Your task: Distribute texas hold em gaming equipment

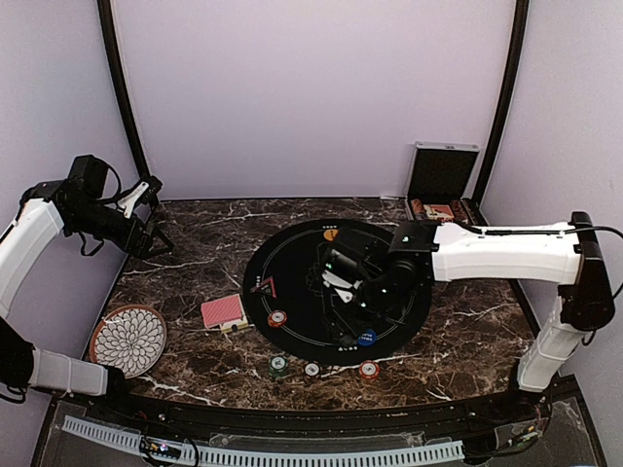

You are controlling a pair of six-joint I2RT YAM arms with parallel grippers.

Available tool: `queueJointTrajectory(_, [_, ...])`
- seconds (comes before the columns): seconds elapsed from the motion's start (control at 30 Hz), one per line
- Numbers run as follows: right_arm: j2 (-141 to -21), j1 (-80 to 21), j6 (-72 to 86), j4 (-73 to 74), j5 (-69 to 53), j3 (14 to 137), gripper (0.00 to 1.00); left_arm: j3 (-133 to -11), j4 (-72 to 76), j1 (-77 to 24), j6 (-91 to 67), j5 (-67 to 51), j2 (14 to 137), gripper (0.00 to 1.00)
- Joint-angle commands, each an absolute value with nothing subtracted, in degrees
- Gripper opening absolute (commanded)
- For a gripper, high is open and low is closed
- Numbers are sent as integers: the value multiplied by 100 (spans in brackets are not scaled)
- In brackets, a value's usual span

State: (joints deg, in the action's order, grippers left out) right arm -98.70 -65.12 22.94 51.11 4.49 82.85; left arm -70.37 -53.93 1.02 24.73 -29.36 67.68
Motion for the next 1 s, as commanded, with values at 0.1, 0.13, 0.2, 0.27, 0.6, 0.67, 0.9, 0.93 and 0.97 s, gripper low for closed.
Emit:
queueJointTrajectory(0.1, [-8796, -6749, 2988, 5411, 33, 6744, 88, -7151, -5636, 119, 2543, -3016, 6655, 99])
queueJointTrajectory(0.13, [-8749, -6787, 3022, 5387, 27, 6659, 88, -7161, -5645, 121, 2542, -3026, 6663, 99])
queueJointTrajectory(0.2, [-8739, -6882, 3065, 5358, 29, 6546, 89, -7188, -5663, 119, 2525, -3040, 6684, 99])
queueJointTrajectory(0.27, [-8825, -6947, 3068, 5301, 23, 6469, 89, -7205, -5668, 119, 2523, -3058, 6700, 99])
queueJointTrajectory(0.6, [-9430, -7050, 2971, 4952, 117, 6565, 89, -7211, -5661, 120, 2497, -3080, 6724, 99])
queueJointTrajectory(0.67, [-9523, -7065, 2969, 4904, 142, 6553, 87, -7215, -5664, 123, 2501, -3083, 6724, 99])
queueJointTrajectory(0.9, [-9775, -7145, 2941, 4811, 160, 6563, 77, -7224, -5661, 122, 2505, -3067, 6715, 99])
queueJointTrajectory(0.93, [-9798, -7165, 2937, 4808, 160, 6576, 77, -7224, -5665, 118, 2507, -3067, 6715, 99])
queueJointTrajectory(0.97, [-9820, -7182, 2936, 4793, 165, 6574, 76, -7225, -5659, 122, 2510, -3067, 6715, 99])
